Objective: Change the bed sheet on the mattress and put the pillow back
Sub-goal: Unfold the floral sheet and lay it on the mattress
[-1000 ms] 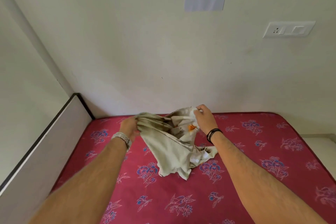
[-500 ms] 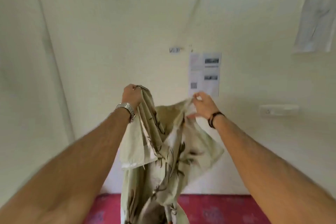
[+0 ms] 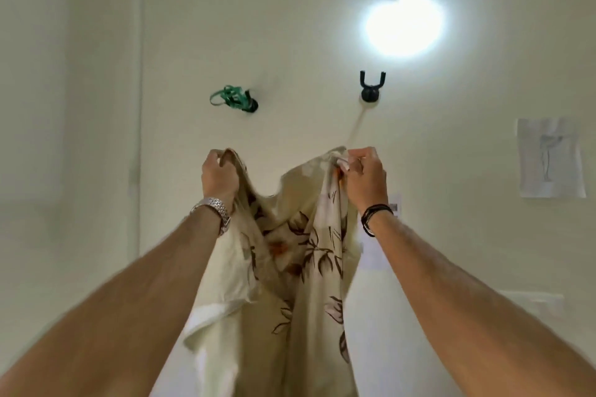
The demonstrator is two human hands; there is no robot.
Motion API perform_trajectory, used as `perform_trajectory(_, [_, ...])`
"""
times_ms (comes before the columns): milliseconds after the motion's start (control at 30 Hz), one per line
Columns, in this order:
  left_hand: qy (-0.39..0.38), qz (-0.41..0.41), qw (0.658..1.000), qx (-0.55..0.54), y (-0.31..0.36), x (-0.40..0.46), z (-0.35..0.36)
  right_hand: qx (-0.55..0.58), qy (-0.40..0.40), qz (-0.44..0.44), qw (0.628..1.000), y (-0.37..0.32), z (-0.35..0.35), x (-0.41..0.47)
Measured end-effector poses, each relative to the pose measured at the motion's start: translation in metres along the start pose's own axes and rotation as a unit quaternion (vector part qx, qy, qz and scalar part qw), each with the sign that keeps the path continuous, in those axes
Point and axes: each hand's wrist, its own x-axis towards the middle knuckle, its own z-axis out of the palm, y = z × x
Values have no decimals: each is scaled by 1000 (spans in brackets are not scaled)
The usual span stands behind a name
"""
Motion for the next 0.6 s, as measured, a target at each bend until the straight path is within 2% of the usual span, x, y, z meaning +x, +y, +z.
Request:
perform_trajectory(100, [-147, 35, 980, 130, -8, -7, 6, -52, -38, -24, 998, 6, 0, -9])
perform_trajectory(133, [-133, 49, 979, 147, -9, -9, 4, -67, -52, -12, 996, 9, -2, -11])
perform_trajectory(233, [61, 29, 995, 75, 10, 7, -12, -60, -27, -28, 997, 7, -11, -6])
perform_trajectory(267, [84, 23, 994, 62, 13, 15, -19, -54, -16, -45, 997, 3, -11, -4])
perform_trajectory(300, [56, 24, 995, 73, 12, 21, -23, -60, -15, -56, 997, 1, -9, -2])
perform_trajectory(333, [-3, 29, 994, 107, 9, 21, -24, -90, -32, -63, 993, 2, -5, -2])
perform_trajectory(400, [-118, 13, 980, 162, -13, 11, -21, -190, -119, -48, 973, 17, 6, -12])
perform_trajectory(433, [-150, -11, 975, 162, -27, 3, -18, -220, -176, -20, 959, 30, 12, -20])
perform_trajectory(467, [-164, -38, 975, 144, -40, -6, -16, -246, -233, 20, 940, 44, 17, -30])
perform_trajectory(533, [-181, -91, 974, 101, -62, -29, -10, -337, -329, 74, 879, 66, 24, -57])
perform_trajectory(567, [-188, -116, 972, 79, -72, -39, -8, -376, -351, 75, 854, 73, 29, -73])
perform_trajectory(600, [-196, -140, 968, 67, -81, -49, -5, -381, -350, 67, 853, 77, 33, -92])
